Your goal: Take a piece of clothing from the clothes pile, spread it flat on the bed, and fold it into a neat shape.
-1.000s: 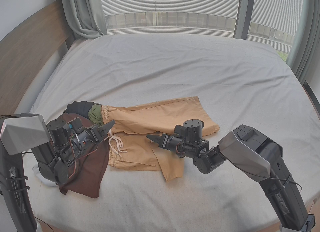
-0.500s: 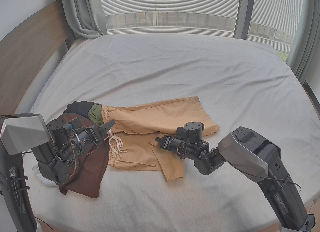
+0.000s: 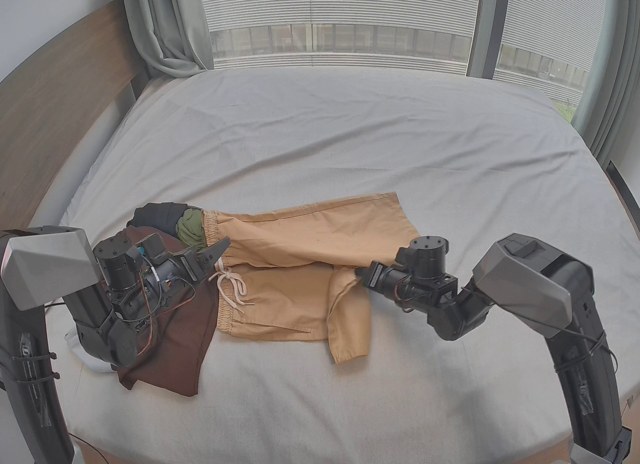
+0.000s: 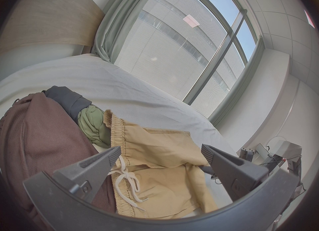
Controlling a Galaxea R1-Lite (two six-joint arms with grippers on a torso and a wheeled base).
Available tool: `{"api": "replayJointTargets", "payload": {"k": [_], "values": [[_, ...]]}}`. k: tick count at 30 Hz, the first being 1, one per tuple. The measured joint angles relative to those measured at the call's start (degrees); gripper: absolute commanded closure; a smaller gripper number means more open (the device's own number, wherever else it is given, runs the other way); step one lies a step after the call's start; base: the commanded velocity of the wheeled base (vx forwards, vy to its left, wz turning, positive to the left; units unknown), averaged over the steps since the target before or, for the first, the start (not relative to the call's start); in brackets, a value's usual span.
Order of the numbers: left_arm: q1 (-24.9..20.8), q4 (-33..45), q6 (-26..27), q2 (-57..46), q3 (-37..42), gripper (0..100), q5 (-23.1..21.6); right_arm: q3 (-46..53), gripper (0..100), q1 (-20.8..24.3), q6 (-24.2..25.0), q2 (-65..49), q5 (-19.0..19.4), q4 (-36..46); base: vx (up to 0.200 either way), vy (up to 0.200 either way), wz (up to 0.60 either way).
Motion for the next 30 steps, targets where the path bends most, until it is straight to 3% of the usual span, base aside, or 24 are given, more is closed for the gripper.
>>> {"api": "replayJointTargets", "payload": {"k": [15,30], "values": [[-0.3,0.0,0.1,0.7,0.0,0,0.0,10.8,100,-10.0,-0.7,-5.0,0.1,-4.0,0.0,0.0,0.0],[-0.3,0.0,0.1,1.4,0.0,0,0.0,12.3,100,-15.7,-4.7,-5.4,0.3,-3.8,0.0,0.0,0.0]]}}
